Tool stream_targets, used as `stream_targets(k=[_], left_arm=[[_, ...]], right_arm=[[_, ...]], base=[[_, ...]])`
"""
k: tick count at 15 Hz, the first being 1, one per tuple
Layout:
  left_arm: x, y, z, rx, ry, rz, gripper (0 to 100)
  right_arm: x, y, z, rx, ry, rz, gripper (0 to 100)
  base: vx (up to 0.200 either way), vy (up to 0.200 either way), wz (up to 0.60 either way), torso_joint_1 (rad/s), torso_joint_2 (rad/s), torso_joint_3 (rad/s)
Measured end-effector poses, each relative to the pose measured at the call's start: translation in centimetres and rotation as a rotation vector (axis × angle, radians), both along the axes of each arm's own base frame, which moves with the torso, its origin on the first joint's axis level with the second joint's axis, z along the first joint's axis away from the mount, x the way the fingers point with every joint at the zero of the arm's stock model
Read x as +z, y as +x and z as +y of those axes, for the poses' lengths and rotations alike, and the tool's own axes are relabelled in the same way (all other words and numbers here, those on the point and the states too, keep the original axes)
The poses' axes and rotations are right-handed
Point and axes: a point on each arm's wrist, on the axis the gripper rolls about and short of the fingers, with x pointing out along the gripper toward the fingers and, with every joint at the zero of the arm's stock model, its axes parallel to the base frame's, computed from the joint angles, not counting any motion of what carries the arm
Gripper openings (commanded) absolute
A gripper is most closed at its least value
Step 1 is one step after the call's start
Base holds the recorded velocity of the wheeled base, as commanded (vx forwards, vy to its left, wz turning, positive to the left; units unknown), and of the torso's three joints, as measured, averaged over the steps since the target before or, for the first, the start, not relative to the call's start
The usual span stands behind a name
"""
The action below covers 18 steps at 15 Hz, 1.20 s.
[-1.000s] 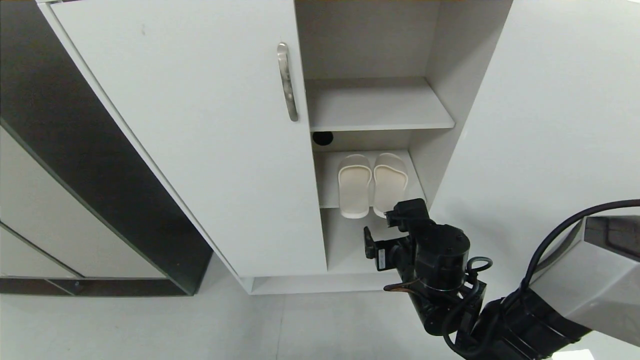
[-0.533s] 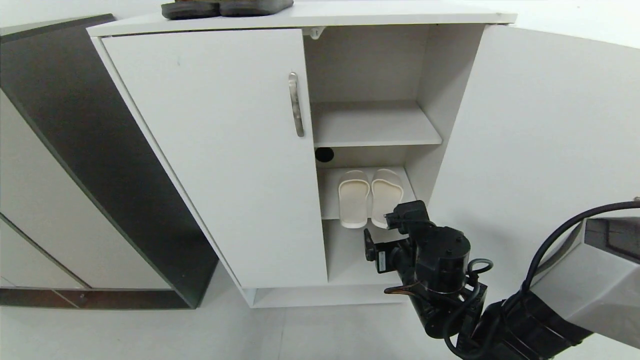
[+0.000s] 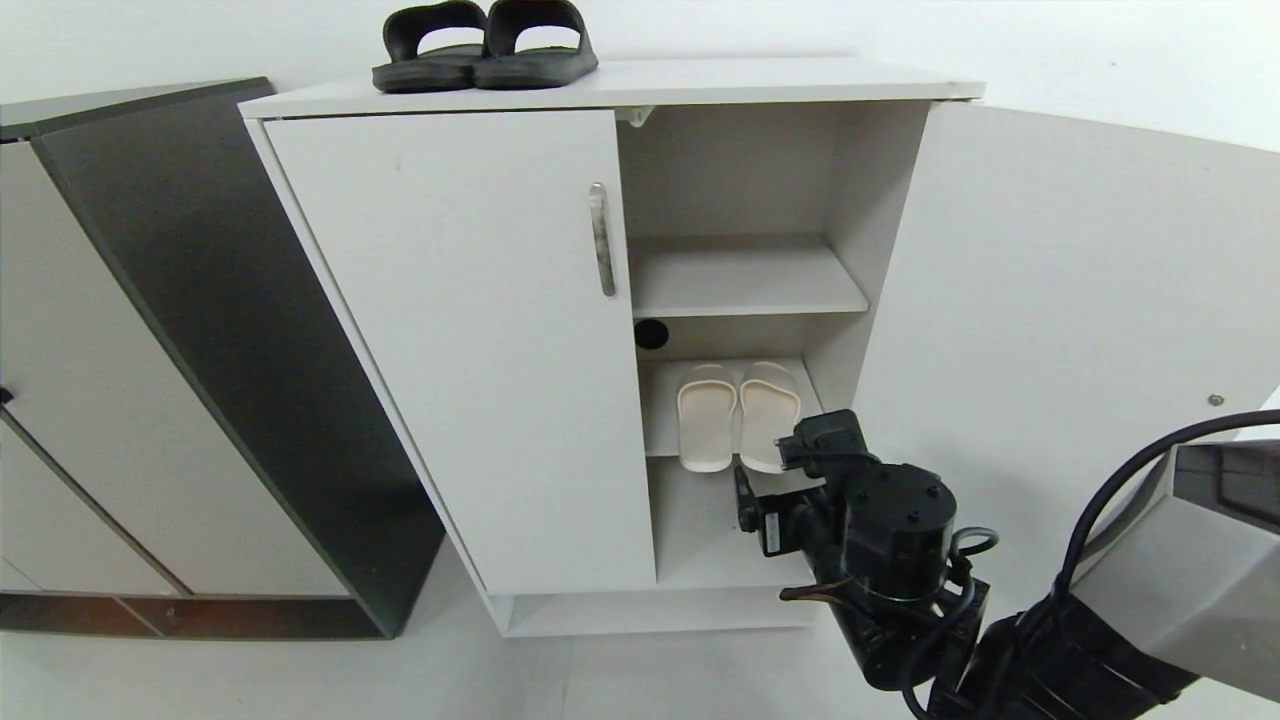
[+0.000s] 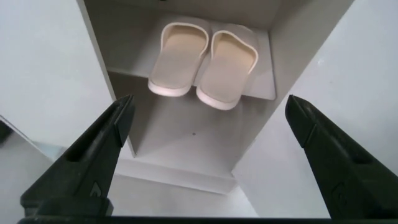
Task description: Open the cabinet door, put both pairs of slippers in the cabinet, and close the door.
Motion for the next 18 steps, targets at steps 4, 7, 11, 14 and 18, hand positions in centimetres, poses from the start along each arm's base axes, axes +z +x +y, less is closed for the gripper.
stream_targets(k=[4,7,11,14,18], left_arm=[[0.0,0.0,0.0,0.0,-0.015,0.0,0],[0.0,0.0,0.0,-0.001,-0.028,-0.001,0],[0.0,0.0,0.0,0.0,-0.029,0.0,0],[0.0,0.0,0.0,-0.001,-0.03,0.0,0],[0.0,0.0,0.0,0.0,-0.031,0.0,0]], right_arm=[[-0.1,-0.2,-0.4,0.003,-0.016,-0.009,100],[-0.3,-0.2,-0.4,0.005,-0.019,-0.008,100],[-0.7,-0.3,-0.5,0.023,-0.032,0.006,100],[-1.1,-0.6,-0.7,0.03,-0.048,0.021,100],[-1.5,-1.1,-1.3,0.066,-0.096,0.005,100]], base=[[0.0,0.05,0.0,0.001,0.0,0.002],[0.0,0.2,0.0,0.001,0.0,0.004],[0.0,0.2,0.0,0.008,0.0,0.004],[0.0,0.2,0.0,-0.001,0.0,0.004],[0.0,0.2,0.0,0.004,0.0,0.005]])
